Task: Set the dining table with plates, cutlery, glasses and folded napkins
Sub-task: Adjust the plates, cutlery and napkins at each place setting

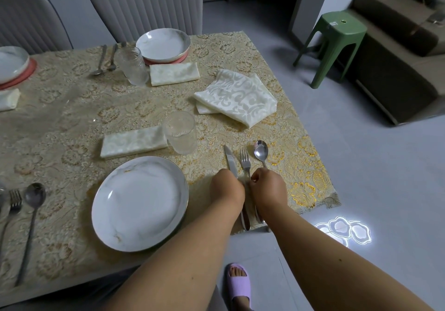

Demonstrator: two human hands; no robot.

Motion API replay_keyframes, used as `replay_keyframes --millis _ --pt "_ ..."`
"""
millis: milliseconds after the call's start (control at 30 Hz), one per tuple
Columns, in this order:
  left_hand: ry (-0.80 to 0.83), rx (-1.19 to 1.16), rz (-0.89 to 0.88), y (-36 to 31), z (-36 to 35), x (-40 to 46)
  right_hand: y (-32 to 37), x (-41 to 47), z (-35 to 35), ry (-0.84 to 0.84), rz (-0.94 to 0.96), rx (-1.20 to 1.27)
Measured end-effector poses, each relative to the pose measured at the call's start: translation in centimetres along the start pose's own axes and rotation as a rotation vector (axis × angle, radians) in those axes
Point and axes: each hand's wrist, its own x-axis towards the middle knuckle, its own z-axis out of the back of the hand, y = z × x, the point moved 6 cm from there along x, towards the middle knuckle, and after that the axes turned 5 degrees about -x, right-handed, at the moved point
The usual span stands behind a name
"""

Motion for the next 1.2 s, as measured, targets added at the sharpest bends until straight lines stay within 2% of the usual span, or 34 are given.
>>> replay_keyframes --millis 133,300,433,600,700,833,1100,1200 --pt "0.012 -0.025 0.014 0.0 0.2 -0.1 0.2 -0.6 0.9 -0.008 -0.007 0.000" --pt "-0.035 -0.074 -0.020 0.4 2.4 -0.5 4.6 -0.3 3.9 -0.188 0.117 0.110" --pt "-0.117 -0.196 -0.091 1.1 6.1 -1.1 11.4 1.0 3.6 -0.080 0.302 0.293" --pt "-0.291 -0.142 -0.168 3.4 10.9 -1.3 18.4 2.5 1.4 0.066 0.457 0.274" --pt "-0.326 -0.164 -0.144 4.9 12.3 -1.1 19.7 3.3 0.4 0.089 0.447 0.233" --pt "-0.319 -0.199 -0.101 6.1 13.3 -1.0 19.5 3.9 0.5 0.023 0.414 0.204" --pt "-0.333 -0.221 -0.086 7.9 14.3 -0.8 15.9 3.9 2.2 -0.086 0.299 0.163" --pt "-0.369 -0.194 -0.055 8.8 15.3 -0.6 15.5 3.9 2.4 -0.070 0.274 0.180"
